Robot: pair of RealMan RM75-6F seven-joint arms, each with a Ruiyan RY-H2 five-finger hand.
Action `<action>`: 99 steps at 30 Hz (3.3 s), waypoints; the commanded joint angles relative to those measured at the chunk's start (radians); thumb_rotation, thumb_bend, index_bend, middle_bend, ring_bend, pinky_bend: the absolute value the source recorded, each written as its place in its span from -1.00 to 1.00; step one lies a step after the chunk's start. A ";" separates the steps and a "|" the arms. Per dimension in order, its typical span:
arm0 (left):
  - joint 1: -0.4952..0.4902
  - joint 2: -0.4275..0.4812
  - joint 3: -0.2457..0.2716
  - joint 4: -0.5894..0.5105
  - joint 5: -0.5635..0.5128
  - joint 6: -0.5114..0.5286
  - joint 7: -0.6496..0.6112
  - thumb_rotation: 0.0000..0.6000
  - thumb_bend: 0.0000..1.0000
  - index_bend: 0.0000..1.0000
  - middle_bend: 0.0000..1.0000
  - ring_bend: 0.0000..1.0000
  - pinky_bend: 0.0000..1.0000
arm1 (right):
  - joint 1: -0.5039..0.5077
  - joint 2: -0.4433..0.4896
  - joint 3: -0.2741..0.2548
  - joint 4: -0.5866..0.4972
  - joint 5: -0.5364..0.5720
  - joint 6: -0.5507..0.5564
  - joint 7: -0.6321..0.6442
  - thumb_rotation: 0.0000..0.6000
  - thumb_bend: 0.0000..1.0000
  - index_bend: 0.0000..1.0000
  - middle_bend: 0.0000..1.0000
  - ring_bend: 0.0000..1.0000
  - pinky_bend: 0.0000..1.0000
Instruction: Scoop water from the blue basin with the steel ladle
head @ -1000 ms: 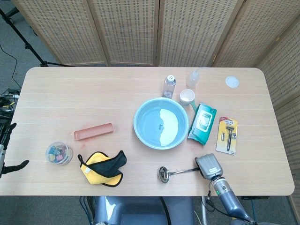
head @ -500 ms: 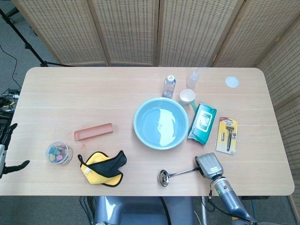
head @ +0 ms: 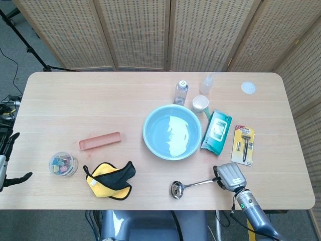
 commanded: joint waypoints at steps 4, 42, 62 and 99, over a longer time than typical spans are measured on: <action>0.001 0.003 0.002 -0.001 0.005 0.001 -0.006 1.00 -1.00 -1.00 -1.00 -1.00 -1.00 | -0.012 0.085 0.001 -0.076 -0.033 0.019 0.069 1.00 0.87 0.60 0.83 0.68 1.00; 0.003 0.025 0.002 0.009 0.014 -0.009 -0.064 1.00 -1.00 -1.00 -1.00 -1.00 -1.00 | 0.155 0.255 0.246 -0.505 0.300 0.130 -0.294 1.00 0.95 0.61 0.85 0.69 1.00; -0.005 0.027 -0.005 0.017 -0.011 -0.027 -0.077 1.00 -1.00 -1.00 -1.00 -1.00 -1.00 | 0.517 -0.028 0.452 -0.263 0.784 0.436 -0.677 1.00 0.96 0.62 0.85 0.69 1.00; -0.031 0.014 -0.026 0.035 -0.092 -0.068 -0.055 1.00 -1.00 -1.00 -1.00 -1.00 -1.00 | 0.587 -0.392 0.299 0.372 0.677 0.358 -0.721 1.00 1.00 0.63 0.87 0.70 1.00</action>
